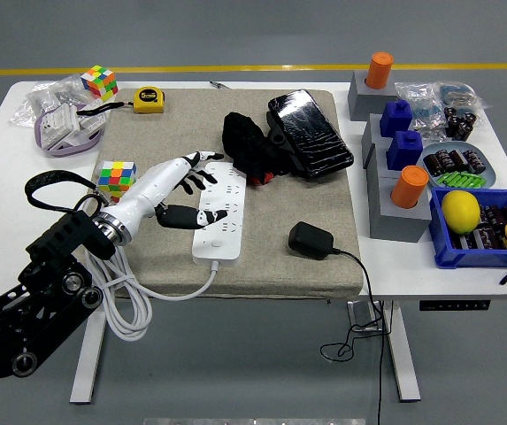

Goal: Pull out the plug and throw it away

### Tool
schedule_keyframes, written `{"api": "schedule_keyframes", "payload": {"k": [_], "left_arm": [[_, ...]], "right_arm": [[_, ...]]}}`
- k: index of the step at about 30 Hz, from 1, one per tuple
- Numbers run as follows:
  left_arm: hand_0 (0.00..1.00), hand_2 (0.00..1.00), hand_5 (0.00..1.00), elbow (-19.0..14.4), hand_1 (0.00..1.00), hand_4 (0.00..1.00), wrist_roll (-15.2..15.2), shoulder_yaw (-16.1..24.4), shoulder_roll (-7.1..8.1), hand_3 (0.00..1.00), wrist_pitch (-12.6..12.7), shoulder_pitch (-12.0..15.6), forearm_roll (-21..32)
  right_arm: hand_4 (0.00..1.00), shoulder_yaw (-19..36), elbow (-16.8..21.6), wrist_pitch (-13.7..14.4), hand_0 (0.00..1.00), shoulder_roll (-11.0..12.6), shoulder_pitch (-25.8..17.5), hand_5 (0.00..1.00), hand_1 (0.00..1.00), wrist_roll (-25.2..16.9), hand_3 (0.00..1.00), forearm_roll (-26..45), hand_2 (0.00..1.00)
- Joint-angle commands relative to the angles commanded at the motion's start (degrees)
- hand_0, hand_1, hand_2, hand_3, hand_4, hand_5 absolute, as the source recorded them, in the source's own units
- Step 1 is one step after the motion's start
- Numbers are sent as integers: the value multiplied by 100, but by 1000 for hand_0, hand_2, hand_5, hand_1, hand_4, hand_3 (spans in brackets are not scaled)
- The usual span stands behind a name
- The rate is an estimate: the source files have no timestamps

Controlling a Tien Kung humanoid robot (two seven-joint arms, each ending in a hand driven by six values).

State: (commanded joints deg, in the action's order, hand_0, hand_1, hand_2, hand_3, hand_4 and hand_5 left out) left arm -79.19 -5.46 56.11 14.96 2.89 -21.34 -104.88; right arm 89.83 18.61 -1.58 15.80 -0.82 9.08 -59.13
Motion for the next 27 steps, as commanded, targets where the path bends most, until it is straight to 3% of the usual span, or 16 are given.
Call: {"api": "schedule_keyframes", "payload": {"k": [1,3,6,7,27], "left_arm": [[908,942,573,18,948,998,-77,48,-4,992,-77,-1,-34],[908,942,573,69,948,998,-197,167,-4,992,-218,8,-100],[908,942,573,117,948,998,-180,254,10,992,-238,25,-117],[970,991,646,130,997,998,-164,272,16,998,-232,25,-114],[955,960,607,170,968,998,-259,428,38,998,-287,75,-131]], "right_arm": [[963,-2,0,-2,573,2,4,473,660,2,564,-2,670],[963,-13,4,-6,573,11,14,473,660,4,564,3,670],[963,-17,1,-15,573,18,16,473,660,9,564,0,670],[963,-19,-4,-21,573,20,16,472,660,12,564,-6,670],[963,-85,-3,5,574,39,30,473,660,8,564,16,670]]}}
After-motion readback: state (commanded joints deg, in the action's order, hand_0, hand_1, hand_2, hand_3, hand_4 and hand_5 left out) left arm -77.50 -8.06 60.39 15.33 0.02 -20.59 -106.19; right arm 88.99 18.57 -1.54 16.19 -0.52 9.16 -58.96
